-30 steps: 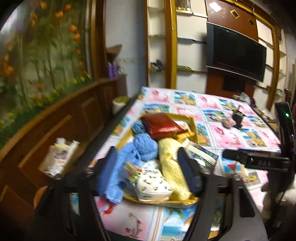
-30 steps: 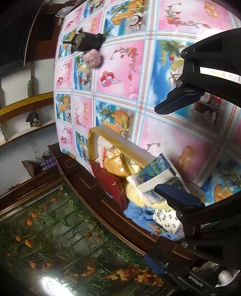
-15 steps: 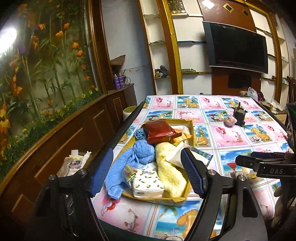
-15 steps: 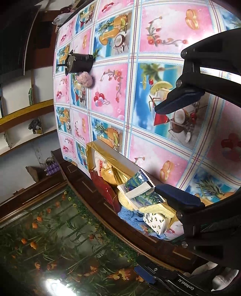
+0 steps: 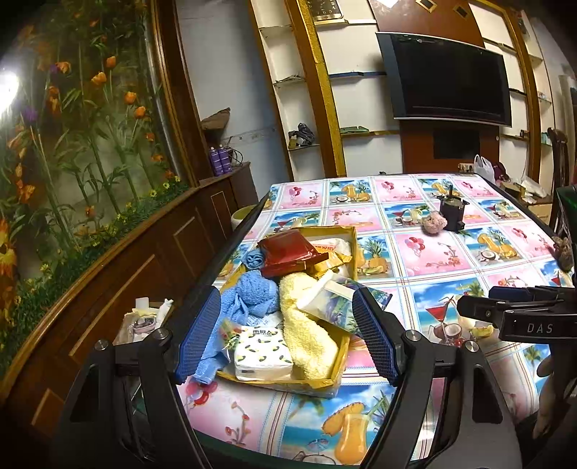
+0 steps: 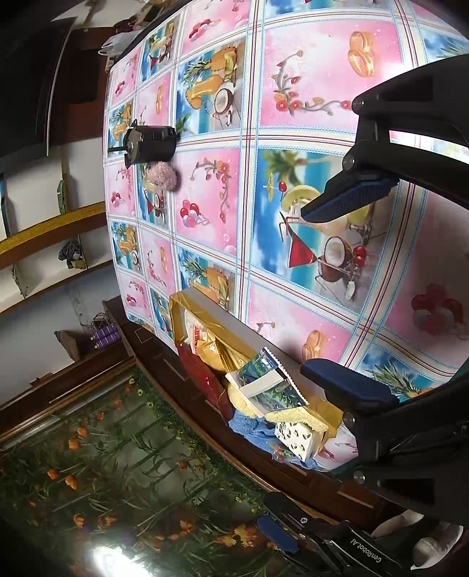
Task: Organize soft objects
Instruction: 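Open both tools and withdraw them from the tray, then grasp the brown knit ball at the table edge with the right tool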
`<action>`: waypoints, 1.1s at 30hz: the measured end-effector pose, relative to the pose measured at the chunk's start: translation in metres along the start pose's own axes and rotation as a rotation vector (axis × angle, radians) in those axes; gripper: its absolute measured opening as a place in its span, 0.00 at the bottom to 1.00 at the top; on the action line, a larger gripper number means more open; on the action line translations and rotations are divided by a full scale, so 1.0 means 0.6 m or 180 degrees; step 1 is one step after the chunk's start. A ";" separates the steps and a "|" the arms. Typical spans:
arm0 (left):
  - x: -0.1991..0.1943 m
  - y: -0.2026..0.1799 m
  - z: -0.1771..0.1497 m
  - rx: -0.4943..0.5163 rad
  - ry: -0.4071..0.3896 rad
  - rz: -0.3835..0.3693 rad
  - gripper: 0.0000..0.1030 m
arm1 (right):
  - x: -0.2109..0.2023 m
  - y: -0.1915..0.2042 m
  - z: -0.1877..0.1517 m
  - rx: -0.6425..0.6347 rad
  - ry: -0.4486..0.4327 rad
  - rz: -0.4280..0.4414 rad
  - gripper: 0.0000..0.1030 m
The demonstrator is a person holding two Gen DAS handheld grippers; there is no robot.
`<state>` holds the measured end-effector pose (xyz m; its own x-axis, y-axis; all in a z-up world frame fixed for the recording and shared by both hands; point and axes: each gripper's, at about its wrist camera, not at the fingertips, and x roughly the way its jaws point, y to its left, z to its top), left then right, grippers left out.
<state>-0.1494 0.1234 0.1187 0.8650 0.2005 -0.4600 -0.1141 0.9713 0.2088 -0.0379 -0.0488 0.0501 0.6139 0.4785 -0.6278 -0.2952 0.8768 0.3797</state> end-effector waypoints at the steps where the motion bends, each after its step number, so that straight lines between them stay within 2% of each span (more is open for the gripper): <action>1: 0.002 -0.001 0.000 0.0005 0.0005 0.0001 0.74 | 0.000 -0.002 -0.001 0.0007 0.0003 -0.0001 0.76; 12: 0.016 -0.007 -0.002 -0.0015 0.0018 -0.0033 0.74 | 0.014 -0.014 -0.004 0.0037 0.0079 -0.0015 0.76; 18: 0.013 -0.008 -0.002 -0.0113 -0.0026 -0.0327 0.74 | -0.003 -0.054 0.019 0.0132 -0.0016 -0.0230 0.76; 23: 0.018 -0.026 -0.010 -0.0104 0.0068 -0.0725 0.74 | -0.032 -0.136 0.063 0.0316 -0.0199 -0.0663 0.76; 25: 0.025 -0.037 -0.015 -0.0054 0.0153 -0.0940 0.74 | -0.043 -0.172 0.075 0.0440 -0.0232 -0.0781 0.76; 28: 0.036 -0.060 -0.026 0.0065 0.0229 -0.1136 0.74 | -0.058 -0.222 0.088 0.0605 -0.0287 -0.1080 0.76; 30: 0.045 -0.074 -0.034 0.0145 0.0295 -0.1234 0.74 | -0.058 -0.250 0.098 0.0646 -0.0244 -0.1385 0.76; 33: 0.057 -0.086 -0.041 0.0177 0.0400 -0.1337 0.74 | -0.052 -0.295 0.117 0.0720 -0.0191 -0.2063 0.76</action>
<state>-0.1263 0.0836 0.0710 0.7642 -0.1929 -0.6154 0.2641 0.9641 0.0258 0.0469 -0.2224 0.0501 0.6563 -0.1483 -0.7398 0.3014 0.9504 0.0769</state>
